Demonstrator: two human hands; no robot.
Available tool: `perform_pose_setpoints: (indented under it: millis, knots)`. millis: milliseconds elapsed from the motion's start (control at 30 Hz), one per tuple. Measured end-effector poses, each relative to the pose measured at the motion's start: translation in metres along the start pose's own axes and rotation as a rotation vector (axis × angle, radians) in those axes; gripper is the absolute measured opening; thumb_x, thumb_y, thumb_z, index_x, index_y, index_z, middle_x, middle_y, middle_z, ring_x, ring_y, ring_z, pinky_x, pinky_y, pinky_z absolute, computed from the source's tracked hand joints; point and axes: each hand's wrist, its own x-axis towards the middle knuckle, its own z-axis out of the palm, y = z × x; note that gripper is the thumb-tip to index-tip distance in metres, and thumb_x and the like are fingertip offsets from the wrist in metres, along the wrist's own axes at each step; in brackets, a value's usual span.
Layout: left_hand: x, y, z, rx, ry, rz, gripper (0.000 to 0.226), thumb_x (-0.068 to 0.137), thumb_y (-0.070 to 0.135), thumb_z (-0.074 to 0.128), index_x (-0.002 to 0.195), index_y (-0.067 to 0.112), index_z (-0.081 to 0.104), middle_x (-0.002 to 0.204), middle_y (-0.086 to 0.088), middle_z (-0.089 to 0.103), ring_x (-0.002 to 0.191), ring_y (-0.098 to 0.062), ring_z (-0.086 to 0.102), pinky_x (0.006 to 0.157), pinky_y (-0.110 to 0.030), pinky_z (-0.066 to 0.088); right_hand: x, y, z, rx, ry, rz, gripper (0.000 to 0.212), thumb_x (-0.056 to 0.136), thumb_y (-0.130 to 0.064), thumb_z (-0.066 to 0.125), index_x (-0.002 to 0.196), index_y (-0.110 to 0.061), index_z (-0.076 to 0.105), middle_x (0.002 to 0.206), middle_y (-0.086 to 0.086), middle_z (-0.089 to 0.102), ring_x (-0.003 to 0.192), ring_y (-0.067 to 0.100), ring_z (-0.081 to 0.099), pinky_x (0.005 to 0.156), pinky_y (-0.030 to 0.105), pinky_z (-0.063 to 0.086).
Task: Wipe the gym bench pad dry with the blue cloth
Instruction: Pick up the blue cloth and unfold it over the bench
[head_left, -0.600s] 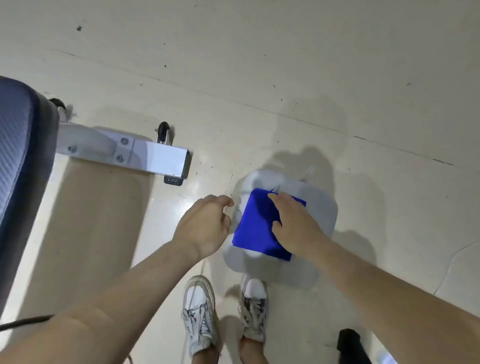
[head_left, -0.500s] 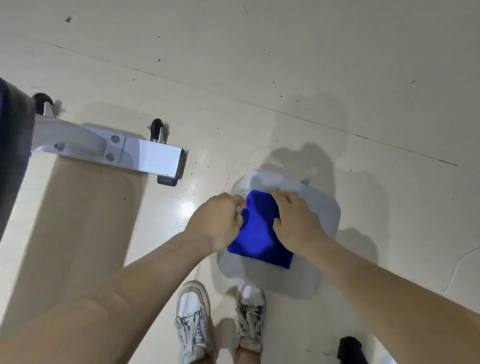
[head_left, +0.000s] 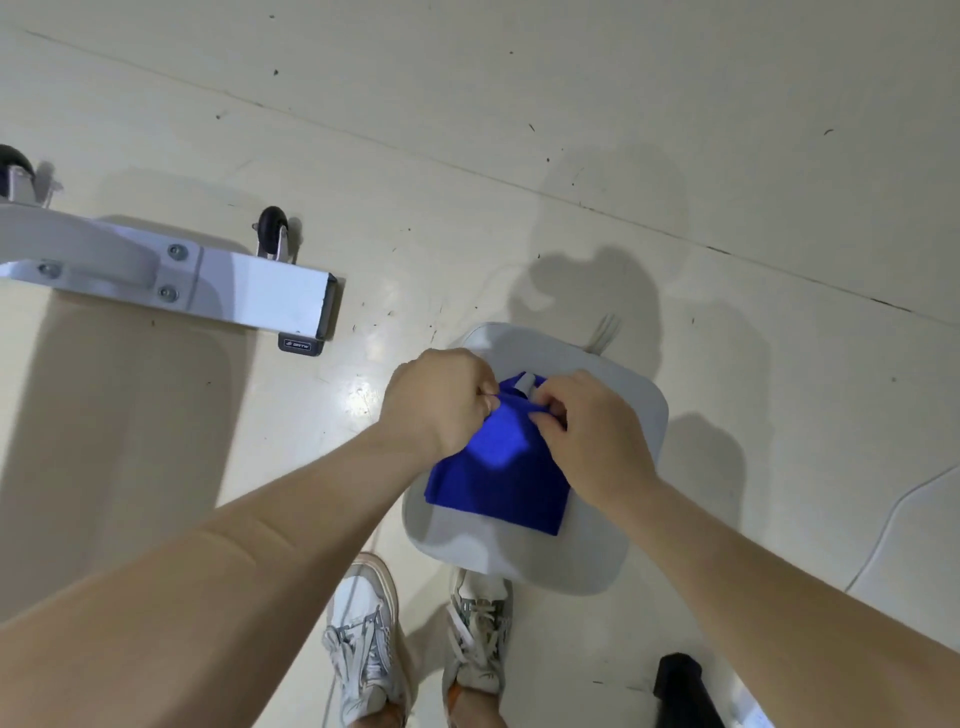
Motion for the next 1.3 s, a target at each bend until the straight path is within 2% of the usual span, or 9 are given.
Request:
perform_pose_setpoints:
  millis: [100, 200, 433, 600, 667, 767, 933, 1067, 1300]
  knots:
    - [-0.022, -0.001, -0.020, -0.401, -0.004, -0.136, 0.009, 0.080, 0.017, 0.073, 0.077, 0.025, 0.071, 0.082, 0.010, 0.069, 0.082, -0.008, 0.062, 0.071, -0.012, 0.044, -0.007, -0.008, -0.021, 0.055, -0.059, -0.117, 0.022, 0.088, -0.017, 0.064, 0.110, -0.018, 0.067, 0.085, -0.010, 0.053, 0.069, 0.011, 0.049, 0.070, 0.030, 0.049]
    - [-0.054, 0.005, -0.053, -0.689, -0.139, -0.098, 0.015, 0.082, 0.006, 0.071, 0.075, 0.019, 0.066, 0.077, 0.001, 0.070, 0.071, -0.009, 0.063, 0.069, -0.020, 0.050, -0.006, -0.028, -0.043, 0.052, -0.202, -0.180, 0.034, 0.083, -0.031, 0.058, 0.116, -0.031, 0.061, 0.085, -0.015, 0.050, 0.069, 0.004, 0.047, 0.078, 0.028, 0.038]
    - [-0.109, 0.010, -0.144, -1.028, -0.197, -0.063, 0.005, 0.082, 0.016, 0.061, 0.079, 0.018, 0.057, 0.062, -0.005, 0.062, 0.057, -0.020, 0.050, 0.063, -0.029, 0.043, 0.004, -0.076, -0.078, -0.219, -0.405, -0.332, 0.046, 0.079, -0.061, 0.034, 0.103, -0.043, 0.069, 0.125, -0.018, 0.051, 0.122, 0.010, 0.027, 0.087, 0.033, 0.015]
    - [-0.145, 0.002, -0.201, -1.061, 0.016, -0.081, 0.008, 0.088, 0.019, 0.056, 0.081, 0.021, 0.053, 0.061, -0.006, 0.055, 0.058, -0.024, 0.050, 0.063, -0.034, 0.043, 0.001, -0.144, -0.107, 0.102, -0.311, -0.397, 0.041, 0.087, -0.043, 0.036, 0.115, -0.045, 0.066, 0.134, -0.017, 0.050, 0.120, 0.006, 0.038, 0.093, 0.031, 0.033]
    - [-0.162, -0.007, -0.224, -0.977, 0.112, -0.078, 0.008, 0.088, 0.025, 0.054, 0.080, 0.026, 0.052, 0.061, -0.004, 0.055, 0.058, -0.023, 0.051, 0.061, -0.034, 0.040, 0.000, -0.180, -0.117, 0.290, -0.271, -0.400, 0.036, 0.086, -0.032, 0.041, 0.102, -0.028, 0.073, 0.100, -0.010, 0.065, 0.095, 0.004, 0.050, 0.077, 0.021, 0.042]
    - [-0.193, -0.018, -0.250, -0.795, 0.249, -0.100, 0.013, 0.098, 0.021, 0.049, 0.085, 0.022, 0.047, 0.053, 0.003, 0.051, 0.047, -0.014, 0.041, 0.051, -0.026, 0.033, -0.003, -0.227, -0.133, 0.547, -0.340, -0.261, 0.022, 0.088, -0.015, 0.049, 0.078, -0.006, 0.066, 0.061, -0.004, 0.044, 0.056, 0.009, 0.035, 0.052, 0.019, 0.029]
    - [-0.243, -0.044, -0.283, -0.909, 0.652, -0.302, 0.013, 0.098, 0.026, 0.047, 0.086, 0.025, 0.046, 0.066, -0.009, 0.042, 0.051, -0.018, 0.036, 0.049, -0.029, 0.031, 0.003, -0.284, -0.142, 0.398, -0.553, -0.343, 0.014, 0.090, -0.026, 0.064, 0.075, -0.025, 0.067, 0.058, -0.009, 0.047, 0.054, 0.006, 0.041, 0.055, 0.017, 0.033]
    - [-0.266, -0.071, -0.303, -1.049, 0.779, -0.345, 0.014, 0.099, 0.026, 0.047, 0.084, 0.026, 0.046, 0.069, -0.013, 0.046, 0.046, -0.023, 0.044, 0.040, -0.028, 0.034, 0.013, -0.319, -0.128, 0.126, -0.836, -0.242, 0.028, 0.084, -0.033, 0.070, 0.080, -0.007, 0.061, 0.064, 0.000, 0.046, 0.052, 0.014, 0.039, 0.053, 0.027, 0.033]
    - [-0.279, -0.138, -0.346, -1.152, 1.067, -0.340, 0.009, 0.098, 0.023, 0.049, 0.089, 0.025, 0.048, 0.060, -0.003, 0.050, 0.050, -0.017, 0.045, 0.046, -0.024, 0.036, 0.025, -0.395, -0.095, 0.209, -0.574, -0.206, 0.035, 0.088, -0.024, 0.065, 0.067, 0.001, 0.053, 0.057, 0.001, 0.038, 0.051, 0.013, 0.034, 0.052, 0.023, 0.028]
